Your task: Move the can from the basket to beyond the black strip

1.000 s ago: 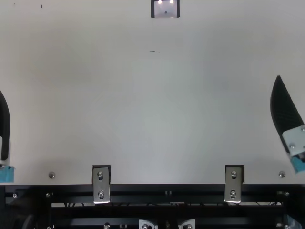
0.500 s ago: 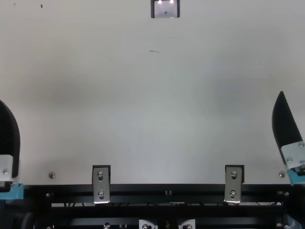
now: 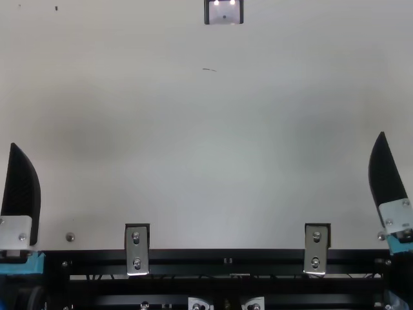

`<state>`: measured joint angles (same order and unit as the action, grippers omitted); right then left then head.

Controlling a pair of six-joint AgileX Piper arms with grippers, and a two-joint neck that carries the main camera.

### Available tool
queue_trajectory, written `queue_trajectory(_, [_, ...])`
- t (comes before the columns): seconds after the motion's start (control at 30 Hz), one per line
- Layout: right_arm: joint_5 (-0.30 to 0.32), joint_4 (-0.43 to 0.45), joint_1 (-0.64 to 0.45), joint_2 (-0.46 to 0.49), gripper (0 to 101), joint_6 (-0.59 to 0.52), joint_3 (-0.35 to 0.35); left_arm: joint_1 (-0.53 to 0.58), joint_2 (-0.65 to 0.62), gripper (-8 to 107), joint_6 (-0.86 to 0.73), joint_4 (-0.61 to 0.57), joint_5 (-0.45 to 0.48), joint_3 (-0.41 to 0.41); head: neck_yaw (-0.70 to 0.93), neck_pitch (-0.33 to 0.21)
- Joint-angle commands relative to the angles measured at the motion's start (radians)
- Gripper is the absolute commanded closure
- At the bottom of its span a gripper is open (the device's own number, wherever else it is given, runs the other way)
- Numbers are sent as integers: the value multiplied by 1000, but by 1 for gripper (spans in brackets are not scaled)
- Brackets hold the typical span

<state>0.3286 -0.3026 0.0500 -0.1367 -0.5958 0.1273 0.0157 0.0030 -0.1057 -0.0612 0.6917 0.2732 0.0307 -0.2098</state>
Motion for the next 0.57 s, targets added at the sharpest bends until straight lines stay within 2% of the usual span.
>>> queue_trajectory(0.0, [0,0,0,0,0,0,0,0,0,9,0,0,0,0,10,-1])
queue_trajectory(0.53, [0,0,0,0,0,0,0,0,0,9,0,0,0,0,10,-1])
